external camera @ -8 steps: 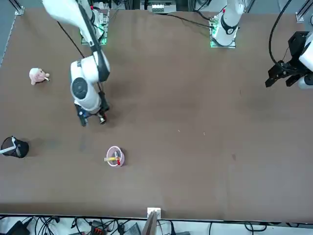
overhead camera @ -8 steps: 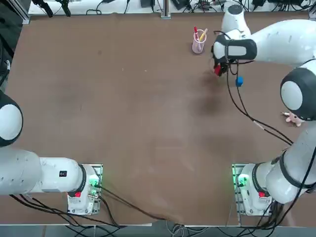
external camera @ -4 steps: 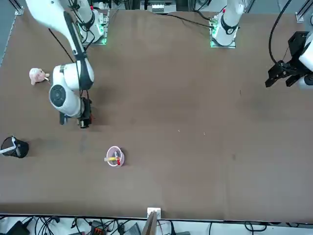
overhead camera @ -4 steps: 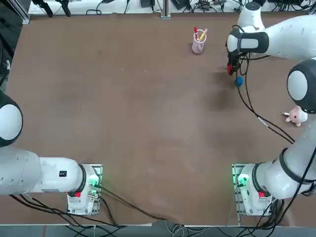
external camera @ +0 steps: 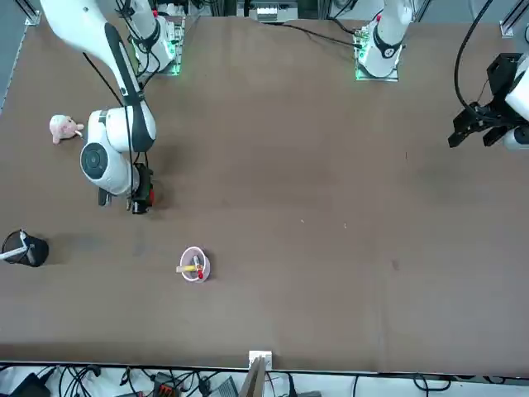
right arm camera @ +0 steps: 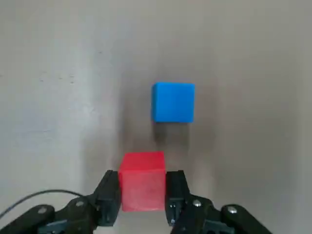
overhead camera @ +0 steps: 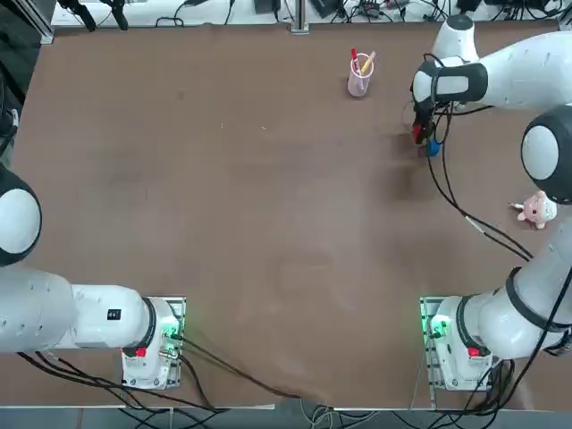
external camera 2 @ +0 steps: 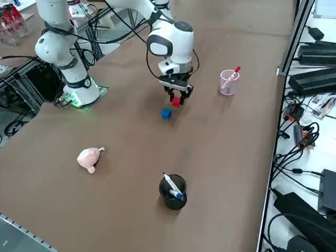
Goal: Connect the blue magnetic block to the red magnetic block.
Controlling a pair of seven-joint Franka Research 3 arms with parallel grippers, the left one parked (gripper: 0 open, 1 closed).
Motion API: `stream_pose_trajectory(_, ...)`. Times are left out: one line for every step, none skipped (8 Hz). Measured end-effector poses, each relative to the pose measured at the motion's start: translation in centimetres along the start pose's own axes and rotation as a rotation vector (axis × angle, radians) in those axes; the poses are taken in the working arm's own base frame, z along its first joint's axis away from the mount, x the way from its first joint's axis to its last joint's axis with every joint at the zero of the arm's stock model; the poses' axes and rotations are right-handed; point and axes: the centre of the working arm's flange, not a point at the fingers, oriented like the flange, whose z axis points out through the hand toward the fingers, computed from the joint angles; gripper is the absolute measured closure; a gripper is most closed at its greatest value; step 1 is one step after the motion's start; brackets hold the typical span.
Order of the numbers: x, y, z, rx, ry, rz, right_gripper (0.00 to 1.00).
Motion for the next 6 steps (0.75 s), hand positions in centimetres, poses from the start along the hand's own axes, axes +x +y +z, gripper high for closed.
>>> stream_pose_trajectory(0.0, 0.3, 0.5, -0.004, 0.001, 0.000, 0.52)
stream_pose_trajectory(0.1, 0.6, 0.9, -0.002, 0.001, 0.001, 0.52)
stream_pose_trajectory(0.3, 0.8, 1.3, 0.003, 0.000, 0.003, 0.52)
stream_pose_trajectory(0.5, 1.1, 1.7, 0.011, -0.001, 0.007, 0.52)
stream_pose_trajectory(0.8, 1.2, 2.0, 0.017, -0.003, 0.014, 0.52)
stream_pose_trajectory(1.2, 1.2, 2.1, 0.019, -0.006, 0.023, 0.52)
